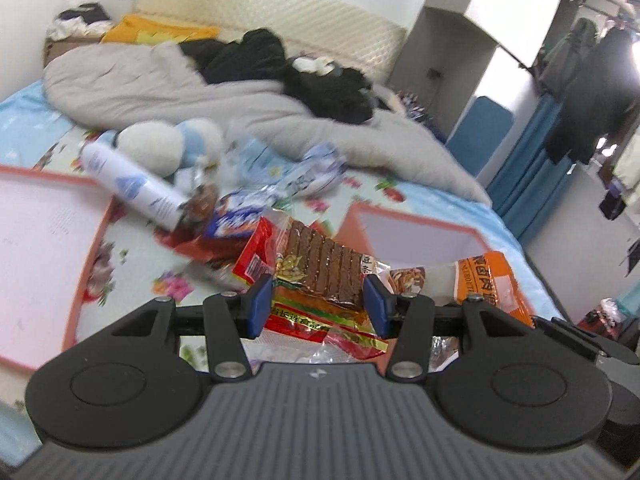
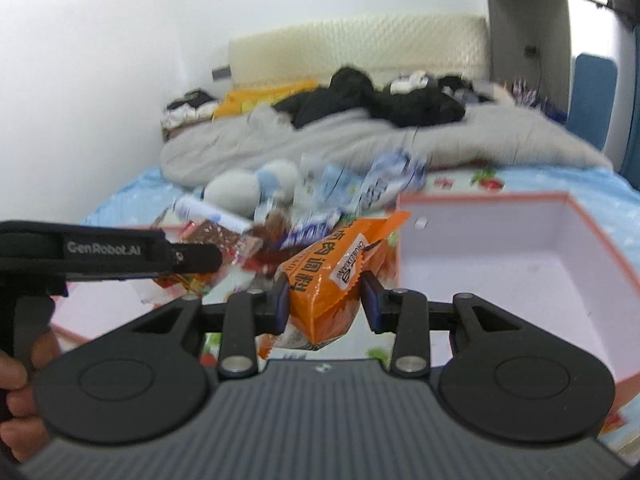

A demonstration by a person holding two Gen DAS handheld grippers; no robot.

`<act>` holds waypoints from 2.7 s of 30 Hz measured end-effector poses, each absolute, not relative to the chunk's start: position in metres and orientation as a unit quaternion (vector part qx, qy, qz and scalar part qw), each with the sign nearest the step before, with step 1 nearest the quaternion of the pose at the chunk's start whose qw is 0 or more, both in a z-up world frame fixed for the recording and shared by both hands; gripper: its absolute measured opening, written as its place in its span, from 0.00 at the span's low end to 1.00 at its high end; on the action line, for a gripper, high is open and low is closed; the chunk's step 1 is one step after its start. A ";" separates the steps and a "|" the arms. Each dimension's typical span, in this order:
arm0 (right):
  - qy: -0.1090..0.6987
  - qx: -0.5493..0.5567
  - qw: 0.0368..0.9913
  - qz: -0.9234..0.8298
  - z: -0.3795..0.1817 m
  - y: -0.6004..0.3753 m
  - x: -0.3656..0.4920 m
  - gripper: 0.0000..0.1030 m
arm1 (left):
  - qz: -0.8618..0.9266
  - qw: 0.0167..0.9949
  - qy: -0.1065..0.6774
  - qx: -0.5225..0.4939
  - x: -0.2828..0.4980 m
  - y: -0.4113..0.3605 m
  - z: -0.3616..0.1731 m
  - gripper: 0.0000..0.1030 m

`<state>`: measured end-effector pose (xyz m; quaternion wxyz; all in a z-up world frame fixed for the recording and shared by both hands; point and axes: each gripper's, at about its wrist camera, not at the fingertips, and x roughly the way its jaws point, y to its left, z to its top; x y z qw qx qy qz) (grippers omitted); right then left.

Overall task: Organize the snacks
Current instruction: 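Carry the orange bag and red sausage pack over the deep pink box with both grippers, then open both grippers to drop the snacks into the deep pink box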

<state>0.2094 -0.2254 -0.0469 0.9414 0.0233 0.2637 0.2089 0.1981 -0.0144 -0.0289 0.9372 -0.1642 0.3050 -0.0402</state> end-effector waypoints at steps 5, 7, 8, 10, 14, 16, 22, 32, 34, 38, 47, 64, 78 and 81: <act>0.232 0.019 0.952 0.197 -0.024 -0.245 0.209 0.38 | -0.064 0.944 0.280 -0.162 0.202 -0.036 0.002 0.53; 0.222 0.018 0.956 0.190 -0.018 -0.253 0.210 0.38 | -0.071 0.945 0.275 -0.161 0.204 -0.045 0.010 0.53; 0.218 0.017 0.958 0.186 -0.015 -0.257 0.212 0.38 | -0.077 0.946 0.272 -0.161 0.206 -0.051 0.015 0.53; 0.213 0.018 0.960 0.178 -0.013 -0.267 0.215 0.38 | -0.085 0.946 0.271 -0.158 0.210 -0.061 0.020 0.53; 0.213 0.018 0.964 0.158 -0.017 -0.284 0.221 0.38 | -0.100 0.944 0.274 -0.154 0.221 -0.083 0.021 0.53; 0.220 0.020 0.964 0.149 -0.023 -0.294 0.226 0.38 | -0.111 0.941 0.282 -0.151 0.229 -0.095 0.019 0.53; 0.249 0.028 0.960 0.126 -0.047 -0.319 0.242 0.38 | -0.131 0.926 0.325 -0.142 0.260 -0.125 -0.010 0.53; 0.315 0.037 0.942 0.112 -0.104 -0.339 0.274 0.38 | -0.133 0.905 0.392 -0.104 0.319 -0.161 -0.069 0.53; 0.328 0.041 0.937 0.112 -0.116 -0.340 0.283 0.38 | -0.134 0.901 0.401 -0.100 0.328 -0.164 -0.078 0.54; 0.345 0.042 0.931 0.110 -0.130 -0.342 0.292 0.39 | -0.133 0.895 0.415 -0.091 0.342 -0.170 -0.091 0.54; 0.367 0.058 0.923 0.102 -0.146 -0.344 0.300 0.48 | -0.138 0.890 0.426 -0.084 0.346 -0.170 -0.098 0.70; 0.297 0.091 0.944 0.114 -0.085 -0.342 0.250 0.68 | -0.130 0.925 0.350 -0.075 0.274 -0.140 -0.033 0.77; 0.236 0.103 0.955 0.147 -0.046 -0.312 0.211 0.68 | -0.114 0.944 0.298 -0.080 0.219 -0.089 0.002 0.77; 0.230 0.096 0.957 0.152 -0.043 -0.304 0.204 0.68 | -0.109 0.947 0.290 -0.086 0.208 -0.077 0.005 0.78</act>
